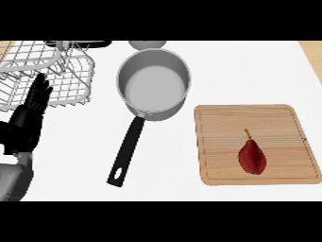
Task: Pick the pear from the cutting board and place it in the pot
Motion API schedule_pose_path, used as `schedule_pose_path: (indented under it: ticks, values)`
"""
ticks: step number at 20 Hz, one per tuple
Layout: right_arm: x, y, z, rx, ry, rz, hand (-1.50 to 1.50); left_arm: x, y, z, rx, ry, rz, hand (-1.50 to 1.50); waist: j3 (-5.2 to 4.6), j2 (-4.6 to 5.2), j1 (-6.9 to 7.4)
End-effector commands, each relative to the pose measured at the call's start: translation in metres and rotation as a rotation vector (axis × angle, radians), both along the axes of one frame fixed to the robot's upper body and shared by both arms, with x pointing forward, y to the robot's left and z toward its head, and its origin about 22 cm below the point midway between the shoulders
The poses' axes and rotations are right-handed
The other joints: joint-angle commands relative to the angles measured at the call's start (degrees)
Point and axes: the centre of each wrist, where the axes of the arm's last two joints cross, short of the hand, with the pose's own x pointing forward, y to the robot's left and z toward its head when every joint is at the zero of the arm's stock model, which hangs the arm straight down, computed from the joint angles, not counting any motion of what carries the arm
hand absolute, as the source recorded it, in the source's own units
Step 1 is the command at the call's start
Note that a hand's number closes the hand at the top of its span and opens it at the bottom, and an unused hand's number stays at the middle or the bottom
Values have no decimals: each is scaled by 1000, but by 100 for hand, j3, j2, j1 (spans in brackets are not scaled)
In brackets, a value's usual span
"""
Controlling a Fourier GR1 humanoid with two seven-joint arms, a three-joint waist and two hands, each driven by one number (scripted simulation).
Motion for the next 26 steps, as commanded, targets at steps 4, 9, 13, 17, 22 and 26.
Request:
schedule_pose_path:
  ticks: [4, 9, 13, 17, 22, 26]
  values:
    - [-2, 40, -67, 58, 363, 434, -150, -2, -35, 7, -110, 63, -100, 0, 104, 44, 238]
    - [-27, -9, -112, -378, 412, 130, -150, -11, -59, -2, -229, 175, -121, 0, 98, -24, -35]
    - [-53, -36, -125, -385, 161, 233, -150, -16, -65, 19, -223, 199, -117, 0, 91, -54, -74]
    - [-69, -85, -81, -556, 215, 235, -150, -33, -61, 23, -224, 200, -111, 0, 76, -69, -62]
    - [-73, -105, -37, -792, 346, 176, -150, -32, -71, 23, -231, 205, -117, 0, 69, -59, -69]
    - [-70, -99, 16, -944, 421, 204, -150, -28, -77, 21, -216, 200, -100, 0, 66, -47, -69]
